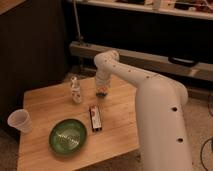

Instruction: Place the pepper on the white sponge

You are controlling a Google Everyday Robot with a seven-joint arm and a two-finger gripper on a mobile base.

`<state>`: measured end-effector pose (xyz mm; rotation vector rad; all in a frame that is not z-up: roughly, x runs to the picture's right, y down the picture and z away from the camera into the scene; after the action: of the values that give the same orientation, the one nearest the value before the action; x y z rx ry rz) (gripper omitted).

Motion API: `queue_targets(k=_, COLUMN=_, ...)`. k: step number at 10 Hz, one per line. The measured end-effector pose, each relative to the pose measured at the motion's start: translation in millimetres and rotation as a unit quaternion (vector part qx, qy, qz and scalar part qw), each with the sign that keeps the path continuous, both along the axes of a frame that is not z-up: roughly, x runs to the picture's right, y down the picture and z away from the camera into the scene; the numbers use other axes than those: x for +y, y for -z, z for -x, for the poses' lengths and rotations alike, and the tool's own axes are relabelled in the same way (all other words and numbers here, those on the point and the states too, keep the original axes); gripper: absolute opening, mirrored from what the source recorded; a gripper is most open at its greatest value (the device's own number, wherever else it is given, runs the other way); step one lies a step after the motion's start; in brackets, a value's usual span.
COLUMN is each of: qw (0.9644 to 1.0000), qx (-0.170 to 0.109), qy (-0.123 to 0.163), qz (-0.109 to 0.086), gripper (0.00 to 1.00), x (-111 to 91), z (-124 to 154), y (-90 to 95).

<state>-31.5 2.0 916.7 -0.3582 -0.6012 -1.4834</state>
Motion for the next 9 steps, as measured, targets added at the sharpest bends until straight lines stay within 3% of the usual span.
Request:
queue_targets(k=3, qw=0.9998, qx=0.013, qy=-0.004, qz=-0.013, gripper=0.01, x=-11.0, z=-5.2, y=-2.7)
queue_targets(k=9, qw=0.9995, qx=0.015, qy=-0.021, qz=-0.017, gripper=0.01, x=-13.0, z=-10.9, y=-24.0)
